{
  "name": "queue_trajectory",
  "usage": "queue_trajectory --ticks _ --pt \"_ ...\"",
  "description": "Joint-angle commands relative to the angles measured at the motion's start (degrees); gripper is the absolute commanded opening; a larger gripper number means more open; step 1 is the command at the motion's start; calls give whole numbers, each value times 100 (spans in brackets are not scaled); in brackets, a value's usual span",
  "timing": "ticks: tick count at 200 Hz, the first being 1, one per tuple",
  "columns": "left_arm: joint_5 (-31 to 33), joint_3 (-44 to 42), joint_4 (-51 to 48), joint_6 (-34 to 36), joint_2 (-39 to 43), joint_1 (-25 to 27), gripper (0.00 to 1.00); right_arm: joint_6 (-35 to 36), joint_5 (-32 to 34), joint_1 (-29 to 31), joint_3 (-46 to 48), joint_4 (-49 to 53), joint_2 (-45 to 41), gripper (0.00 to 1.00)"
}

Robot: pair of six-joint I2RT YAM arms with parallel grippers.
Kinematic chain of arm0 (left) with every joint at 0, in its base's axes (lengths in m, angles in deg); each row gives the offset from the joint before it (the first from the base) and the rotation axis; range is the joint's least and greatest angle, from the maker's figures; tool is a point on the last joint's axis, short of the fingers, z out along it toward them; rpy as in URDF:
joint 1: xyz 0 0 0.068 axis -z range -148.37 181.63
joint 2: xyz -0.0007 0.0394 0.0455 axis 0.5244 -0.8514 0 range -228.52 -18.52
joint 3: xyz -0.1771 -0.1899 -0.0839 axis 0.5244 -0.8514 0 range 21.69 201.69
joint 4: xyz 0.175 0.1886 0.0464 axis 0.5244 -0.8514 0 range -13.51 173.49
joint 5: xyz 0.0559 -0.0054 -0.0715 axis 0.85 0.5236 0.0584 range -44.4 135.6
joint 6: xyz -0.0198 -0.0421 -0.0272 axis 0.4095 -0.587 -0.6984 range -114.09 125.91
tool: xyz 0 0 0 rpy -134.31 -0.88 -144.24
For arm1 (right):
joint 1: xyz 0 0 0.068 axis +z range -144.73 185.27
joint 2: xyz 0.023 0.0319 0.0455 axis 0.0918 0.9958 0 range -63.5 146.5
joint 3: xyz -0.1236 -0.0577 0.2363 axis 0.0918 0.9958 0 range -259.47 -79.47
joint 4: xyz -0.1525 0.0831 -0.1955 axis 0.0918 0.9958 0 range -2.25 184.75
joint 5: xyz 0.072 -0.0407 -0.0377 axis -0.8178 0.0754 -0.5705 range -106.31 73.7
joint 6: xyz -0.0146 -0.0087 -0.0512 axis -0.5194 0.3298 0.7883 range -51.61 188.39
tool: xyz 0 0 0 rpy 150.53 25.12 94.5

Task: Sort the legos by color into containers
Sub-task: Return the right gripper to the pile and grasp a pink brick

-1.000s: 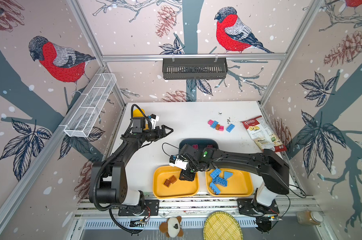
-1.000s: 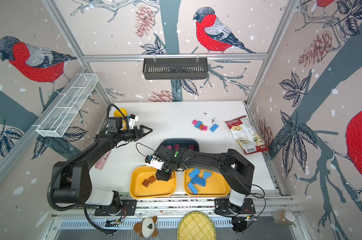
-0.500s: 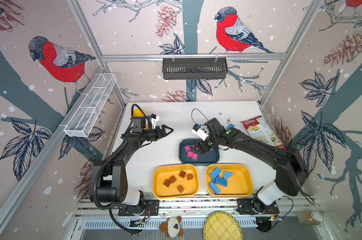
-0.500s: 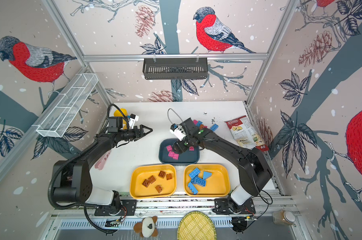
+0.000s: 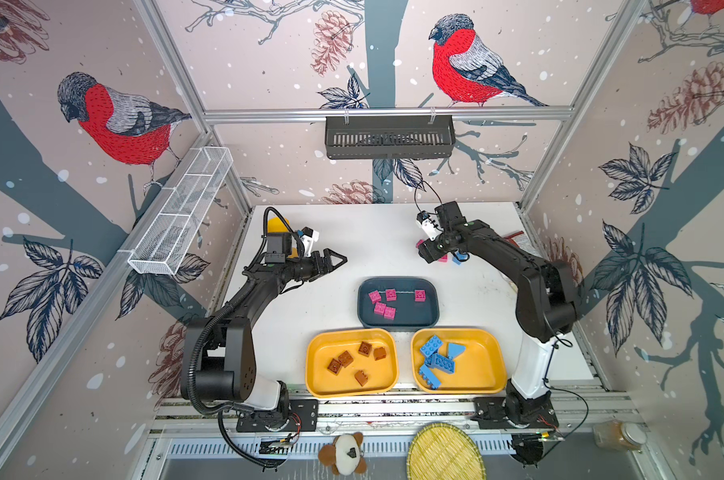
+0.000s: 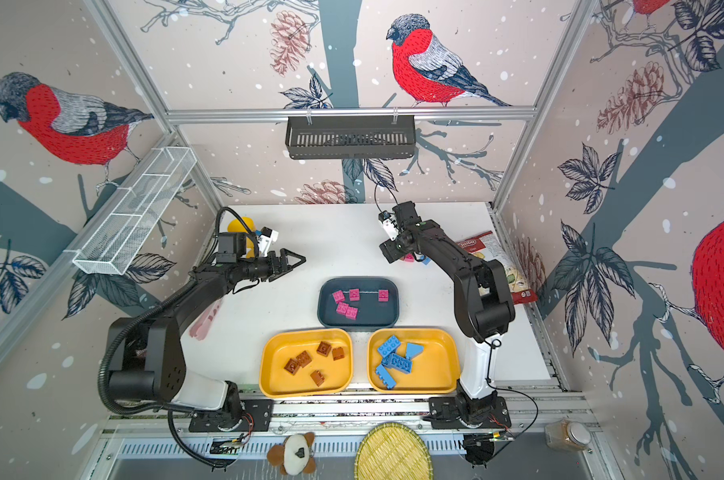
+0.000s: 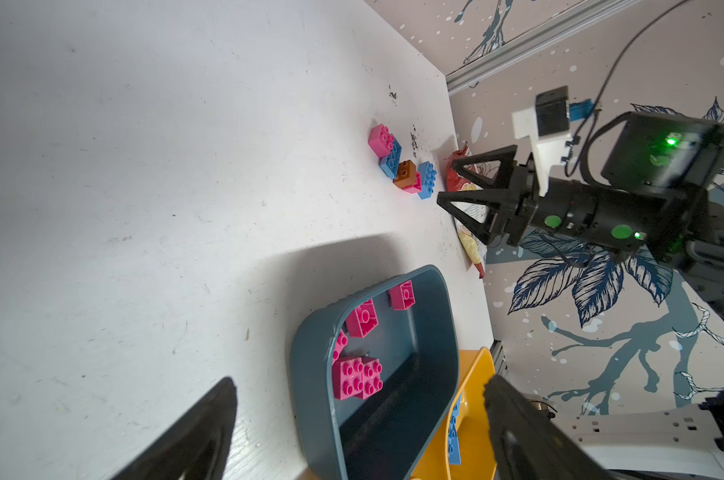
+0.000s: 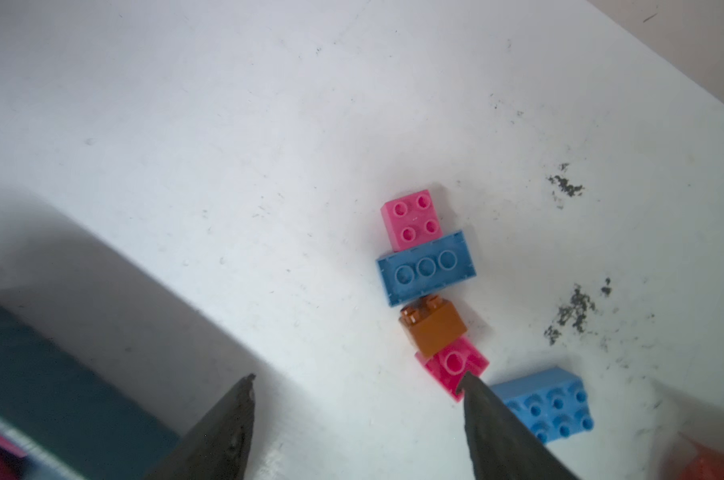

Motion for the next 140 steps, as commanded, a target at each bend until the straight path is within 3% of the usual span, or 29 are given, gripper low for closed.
queue_trajectory --ticks 1,71,140 --pt "-145 45 -43 61 -18 -15 92 565 136 -121 -450 111 423 78" --pt "-113 72 -176 63 27 -15 92 977 -355 -229 -1703 313 1768 69" --pt "-38 95 -322 108 53 -12 92 1000 -185 -254 -2297 417 2432 55"
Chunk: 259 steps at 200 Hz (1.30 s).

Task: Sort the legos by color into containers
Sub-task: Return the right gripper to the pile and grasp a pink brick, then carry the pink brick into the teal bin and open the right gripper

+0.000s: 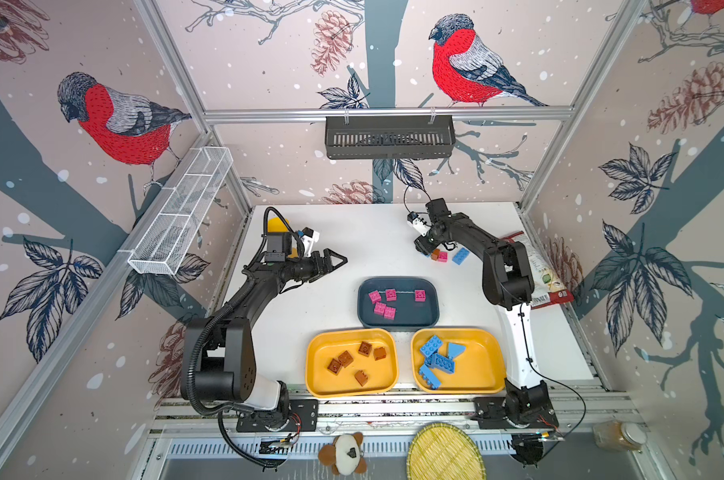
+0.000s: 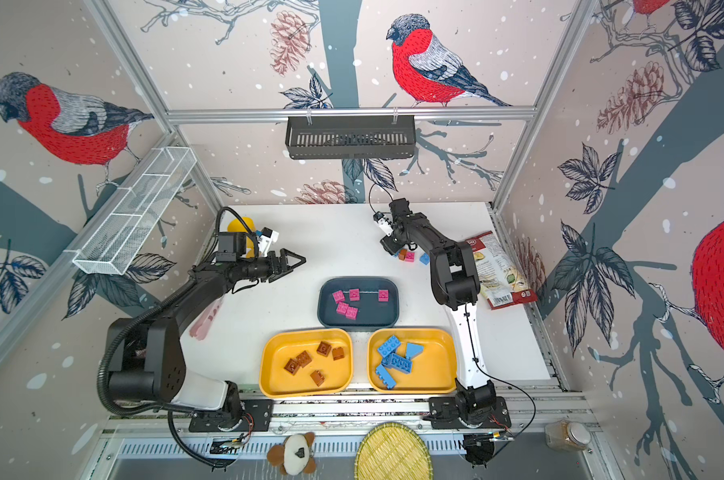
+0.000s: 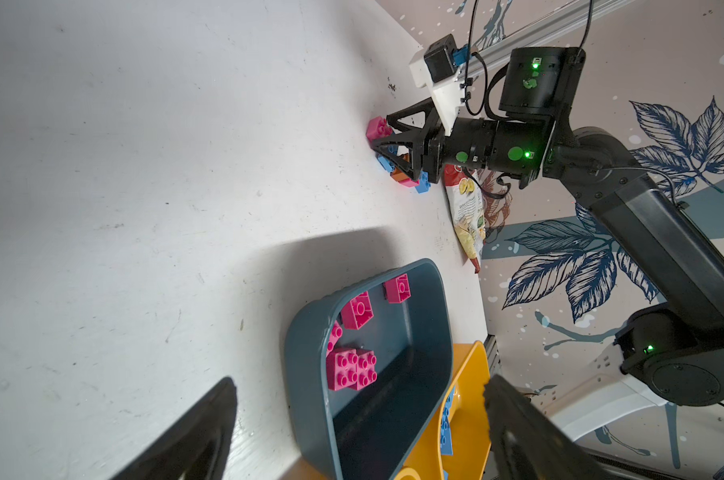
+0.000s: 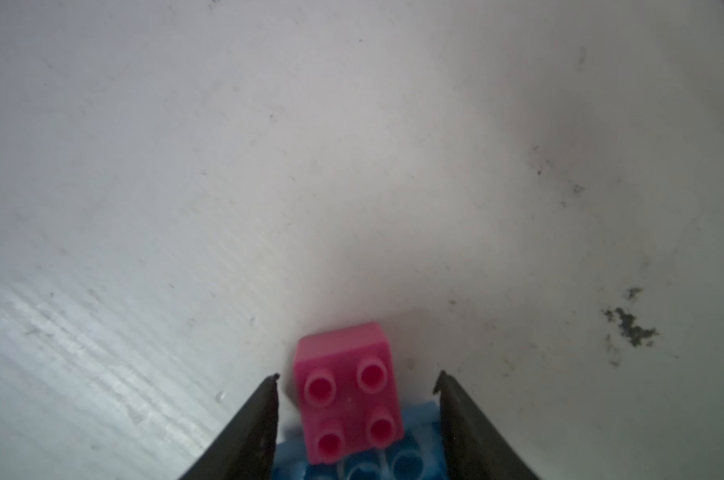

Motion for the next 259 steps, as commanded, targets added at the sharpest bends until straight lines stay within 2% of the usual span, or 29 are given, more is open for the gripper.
queue_trajectory --ticks 1,36,66,116,149,218,259 --pt "-3 43 -86 91 24 -10 92 51 -15 6 -143 133 117 55" --pt "5 57 -71 83 7 -13 92 60 -9 38 -328 323 247 37" --pt "-8 87 -86 94 -15 -14 92 43 -37 78 -350 356 230 27" --pt "-15 152 -84 115 -42 -15 92 32 -298 293 -182 377 -398 21" --pt "-40 169 -86 159 -61 -10 92 -94 -349 647 609 224 -1259 21" --pt "-176 168 -103 259 -113 -9 92 -673 -341 1769 3157 -235 -3270 21" --pt "-289 48 63 118 -30 -17 92 -1023 -301 2288 4088 -413 -3668 21"
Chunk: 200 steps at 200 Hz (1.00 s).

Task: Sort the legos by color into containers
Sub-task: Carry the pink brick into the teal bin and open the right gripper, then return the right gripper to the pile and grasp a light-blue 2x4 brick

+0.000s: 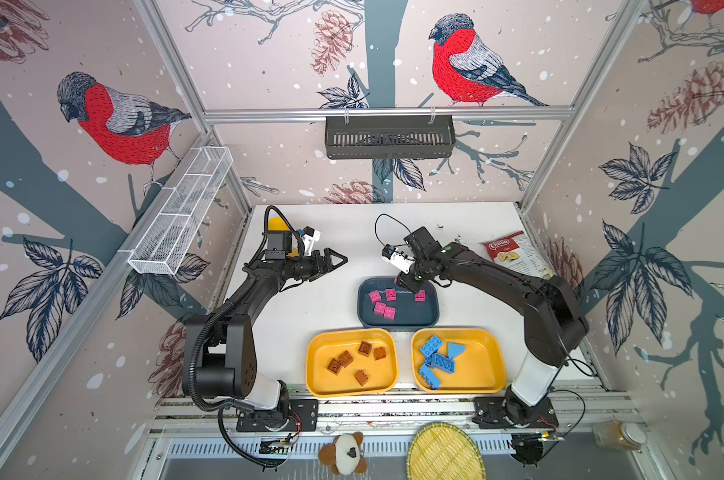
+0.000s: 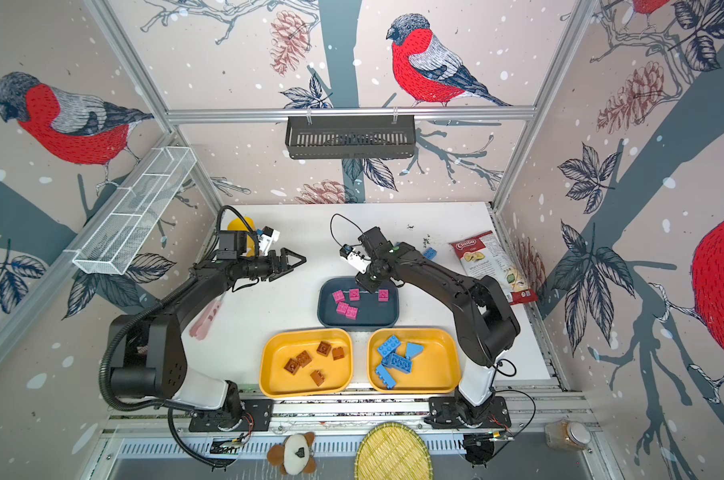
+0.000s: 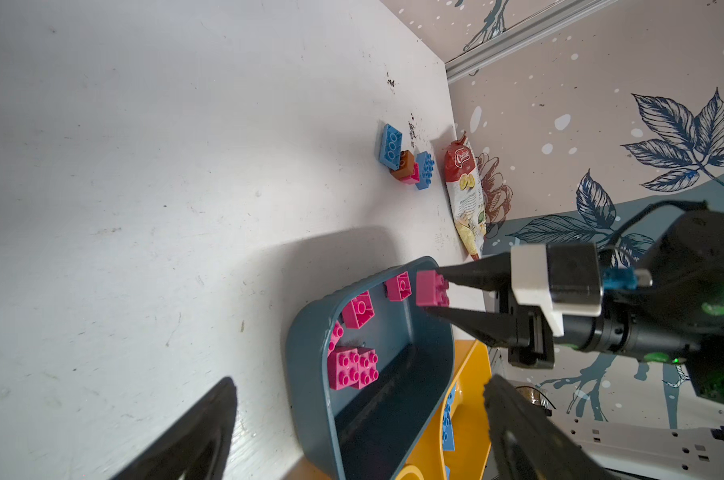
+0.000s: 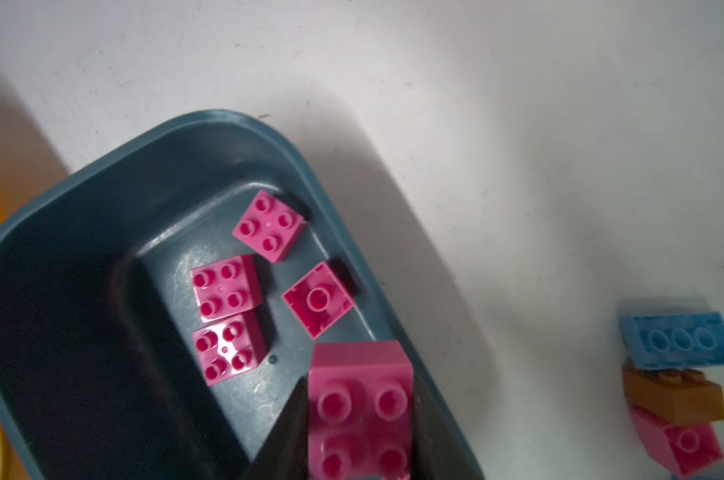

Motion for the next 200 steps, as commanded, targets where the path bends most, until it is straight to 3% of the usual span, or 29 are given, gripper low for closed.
queue_trajectory --ticks 1,38,68,95,140,170,200 --pt "-202 -64 174 -14 76 -13 92 -299 72 203 298 -198 -60 21" --pt "-161 -185 188 -54 221 -9 92 -371 57 243 523 -435 -1 22" --pt "-131 -216 192 -90 265 -11 92 -278 311 219 457 -402 136 54" --pt "-115 -198 201 -109 317 -9 92 -267 289 -29 427 -455 -146 66" --pt "-154 -182 278 -163 261 -4 92 -593 145 -1199 172 -562 -494 72" --pt "-150 -150 315 -198 261 8 92 -1335 80 -2039 -520 -342 48 74" --pt "-146 -137 324 -203 257 4 92 -2103 176 -2369 -1144 -354 733 75"
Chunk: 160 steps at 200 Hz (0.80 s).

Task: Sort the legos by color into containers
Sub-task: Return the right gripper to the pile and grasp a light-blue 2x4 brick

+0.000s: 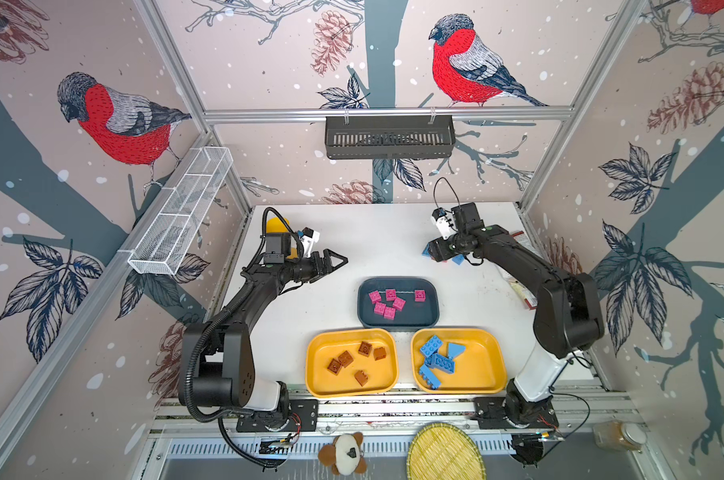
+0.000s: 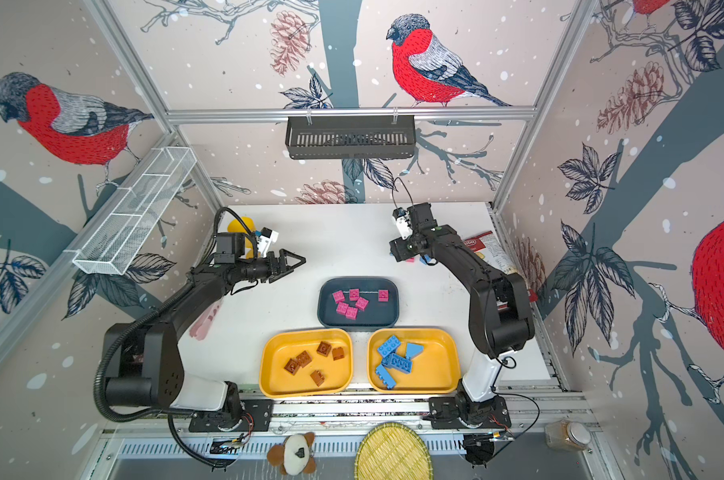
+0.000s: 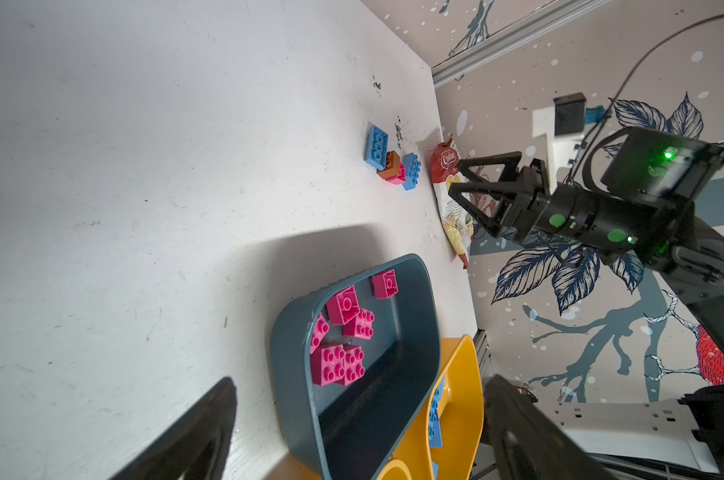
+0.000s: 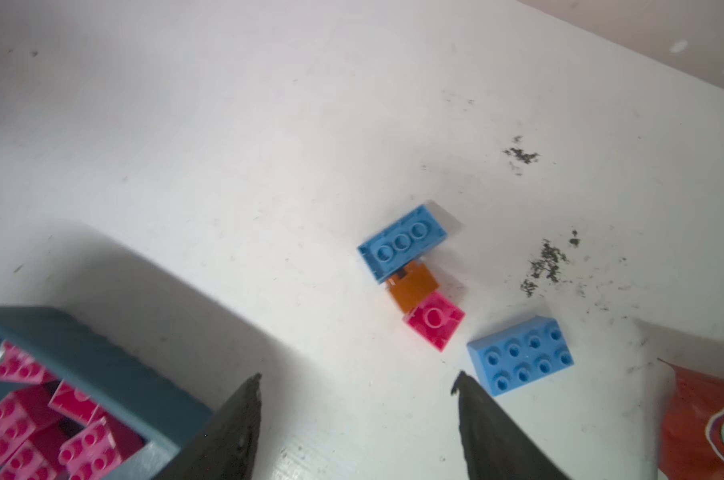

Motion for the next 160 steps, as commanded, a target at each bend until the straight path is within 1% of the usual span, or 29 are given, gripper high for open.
queue_trajectory --ticks 1,28,49,94,160 --pt "-53 49 163 3 -8 -2 92 -856 20 -152 -364 56 398 75" --pt "-39 58 154 14 -21 0 92 -1388 27 -262 -1019 181 1088 77" --pt "-31 93 115 43 -34 -1 92 -1721 -149 -339 -1366 175 1487 80" --pt "-21 130 67 97 -87 0 92 -1945 -341 -339 -1991 292 2195 80" --pt "-32 129 83 94 -122 -2 92 -2083 -470 -223 -2215 295 2695 72"
